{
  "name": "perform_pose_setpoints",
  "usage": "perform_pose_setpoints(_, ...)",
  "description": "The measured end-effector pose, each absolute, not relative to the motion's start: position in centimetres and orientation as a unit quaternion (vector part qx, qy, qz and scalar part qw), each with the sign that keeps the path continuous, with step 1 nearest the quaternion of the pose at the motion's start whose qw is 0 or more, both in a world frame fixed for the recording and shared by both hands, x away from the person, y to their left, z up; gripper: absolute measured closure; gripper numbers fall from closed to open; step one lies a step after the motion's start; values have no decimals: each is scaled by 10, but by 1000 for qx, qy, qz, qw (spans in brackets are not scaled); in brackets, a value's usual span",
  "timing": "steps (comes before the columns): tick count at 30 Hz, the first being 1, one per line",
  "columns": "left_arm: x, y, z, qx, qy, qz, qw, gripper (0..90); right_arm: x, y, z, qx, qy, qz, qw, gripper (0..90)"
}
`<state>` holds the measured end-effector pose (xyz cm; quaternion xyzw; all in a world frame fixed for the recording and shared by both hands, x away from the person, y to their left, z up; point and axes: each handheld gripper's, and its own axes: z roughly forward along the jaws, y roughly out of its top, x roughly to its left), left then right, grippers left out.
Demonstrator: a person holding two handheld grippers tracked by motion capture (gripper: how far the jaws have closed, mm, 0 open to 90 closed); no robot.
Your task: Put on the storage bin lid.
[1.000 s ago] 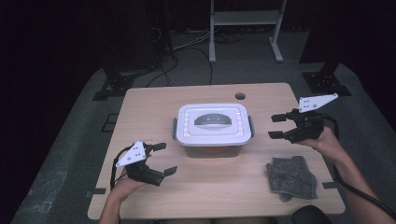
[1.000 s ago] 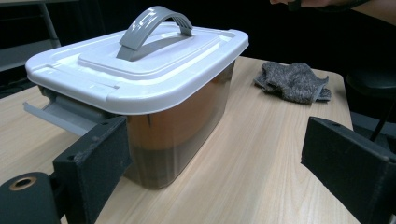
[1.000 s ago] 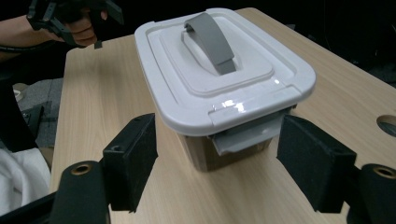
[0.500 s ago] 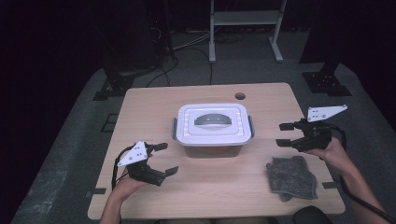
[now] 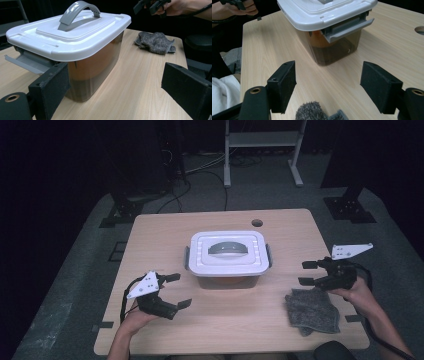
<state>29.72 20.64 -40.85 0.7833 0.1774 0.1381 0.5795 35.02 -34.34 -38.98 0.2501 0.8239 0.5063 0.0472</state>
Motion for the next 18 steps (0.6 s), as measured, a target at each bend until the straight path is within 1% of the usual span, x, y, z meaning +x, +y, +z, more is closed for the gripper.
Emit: perform_pose_setpoints(18, 297, 206, -409, 784, 179, 138, 579, 71, 340, -355, -415, 276, 814, 509, 38, 276)
